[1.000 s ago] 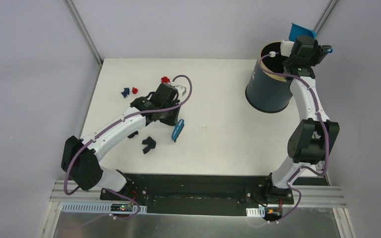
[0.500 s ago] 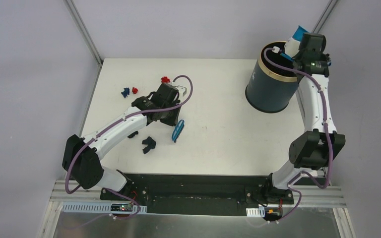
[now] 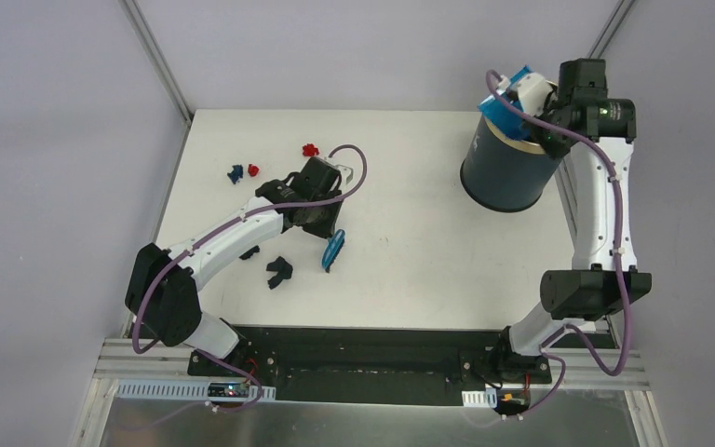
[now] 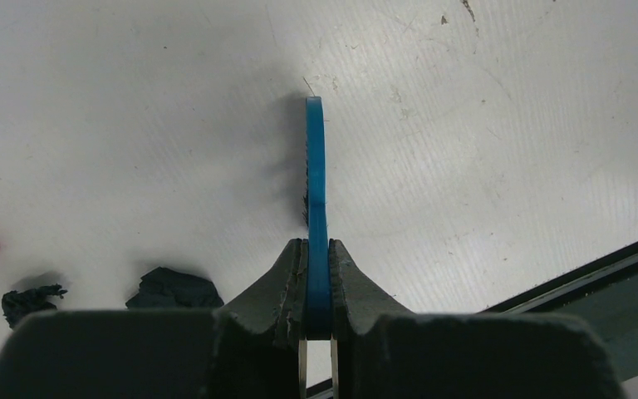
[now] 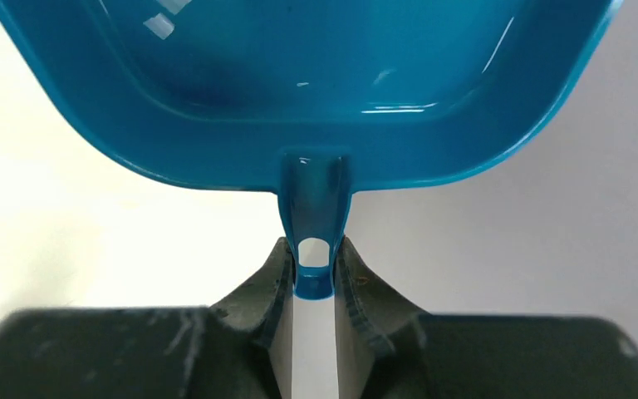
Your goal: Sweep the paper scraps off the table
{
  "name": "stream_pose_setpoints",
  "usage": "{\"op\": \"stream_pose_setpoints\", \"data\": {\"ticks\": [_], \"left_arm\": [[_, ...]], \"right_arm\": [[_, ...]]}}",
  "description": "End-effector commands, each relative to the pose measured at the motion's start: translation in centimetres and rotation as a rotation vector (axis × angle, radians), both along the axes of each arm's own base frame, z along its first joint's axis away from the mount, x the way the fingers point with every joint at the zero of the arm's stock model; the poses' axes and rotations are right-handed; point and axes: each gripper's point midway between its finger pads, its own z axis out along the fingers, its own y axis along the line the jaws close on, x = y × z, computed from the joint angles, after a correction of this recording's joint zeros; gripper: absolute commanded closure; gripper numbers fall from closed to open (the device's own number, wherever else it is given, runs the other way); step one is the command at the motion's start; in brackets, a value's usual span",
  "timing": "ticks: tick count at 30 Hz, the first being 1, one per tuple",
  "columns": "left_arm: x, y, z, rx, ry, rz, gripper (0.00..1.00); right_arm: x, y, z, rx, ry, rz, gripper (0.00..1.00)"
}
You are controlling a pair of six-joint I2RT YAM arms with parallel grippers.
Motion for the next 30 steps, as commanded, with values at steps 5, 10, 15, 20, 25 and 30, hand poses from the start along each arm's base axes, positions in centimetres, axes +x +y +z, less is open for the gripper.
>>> {"op": "stream_pose_setpoints", "data": {"ticks": [5, 10, 15, 20, 25, 30], "left_arm": [[1.7, 0.6, 1.1, 0.036, -0.076, 0.022, 1.0], [2.3, 1.7, 1.4, 0.076, -0.115, 0.056, 1.0], [2.7, 2.2, 2.5, 0.035, -0.151, 0.111, 1.0], [3.2, 2.4, 2.7, 0.002, -0.157, 0.133, 1.0], [3.5, 2.4, 2.5, -0.021, -0.131, 0.135, 1.0], [3.5, 2.4, 2.1, -0.016, -0.122, 0.13, 1.0]], "right_arm": [[-9.0, 12.8, -9.5, 0.385, 0.294, 0.378, 1.0], [-11.6, 14.2, -17.3, 0.418, 0.45, 0.38, 1.0], [-12.1, 13.7, -24.7, 0.388, 0.578, 0.316, 1.0], [-10.4, 13.6, -29.3, 0.322, 0.561, 0.263, 1.0], [-9.4, 13.7, -31.4, 0.279, 0.49, 0.274, 0.97], [-8.9, 13.7, -31.8, 0.292, 0.367, 0.294, 0.9]]}}
